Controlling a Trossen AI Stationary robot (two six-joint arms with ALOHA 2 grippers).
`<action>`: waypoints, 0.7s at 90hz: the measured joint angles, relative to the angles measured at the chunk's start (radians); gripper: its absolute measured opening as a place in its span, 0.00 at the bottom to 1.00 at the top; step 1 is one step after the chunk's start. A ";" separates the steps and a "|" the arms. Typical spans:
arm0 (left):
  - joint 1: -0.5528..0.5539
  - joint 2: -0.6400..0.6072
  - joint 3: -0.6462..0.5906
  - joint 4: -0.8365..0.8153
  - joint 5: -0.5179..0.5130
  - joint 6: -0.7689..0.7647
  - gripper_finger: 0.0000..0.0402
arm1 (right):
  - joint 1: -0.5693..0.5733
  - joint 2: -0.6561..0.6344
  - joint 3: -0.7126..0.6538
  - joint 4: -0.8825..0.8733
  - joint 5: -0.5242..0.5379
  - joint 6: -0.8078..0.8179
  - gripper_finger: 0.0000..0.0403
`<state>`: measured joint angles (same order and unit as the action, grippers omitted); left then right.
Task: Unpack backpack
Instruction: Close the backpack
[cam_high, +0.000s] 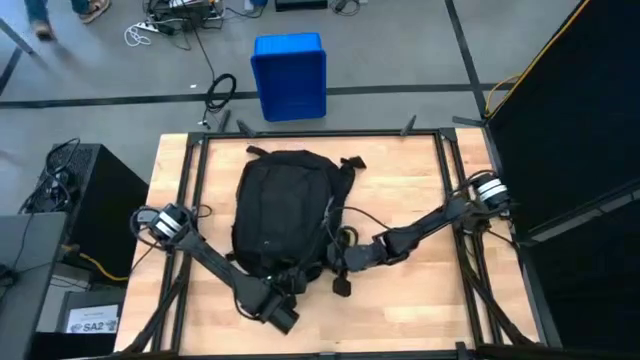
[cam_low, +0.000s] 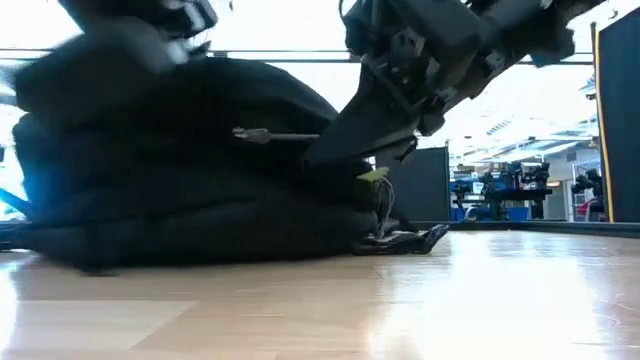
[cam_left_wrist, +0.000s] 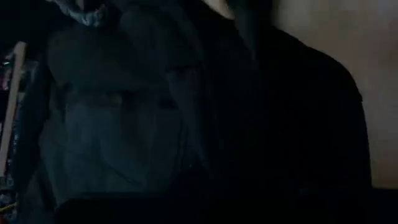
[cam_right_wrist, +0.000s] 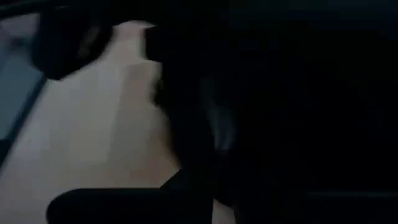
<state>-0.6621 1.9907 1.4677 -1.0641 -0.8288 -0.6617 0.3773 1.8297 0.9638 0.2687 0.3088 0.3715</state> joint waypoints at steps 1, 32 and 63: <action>-0.004 0.000 0.000 -0.001 0.005 0.000 0.00 | 0.004 -0.007 0.000 -0.016 0.013 0.000 0.00; -0.106 -0.084 0.017 -0.010 0.035 -0.006 0.00 | 0.071 -0.122 0.002 -0.253 0.225 0.065 0.00; -0.164 -0.128 0.004 -0.255 0.046 -0.241 0.00 | 0.114 -0.200 0.000 -0.330 0.307 0.107 0.00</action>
<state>-0.8256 1.8629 1.4718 -1.3191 -0.7828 -0.9022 0.4916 1.6302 0.9634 -0.0609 0.6156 0.4786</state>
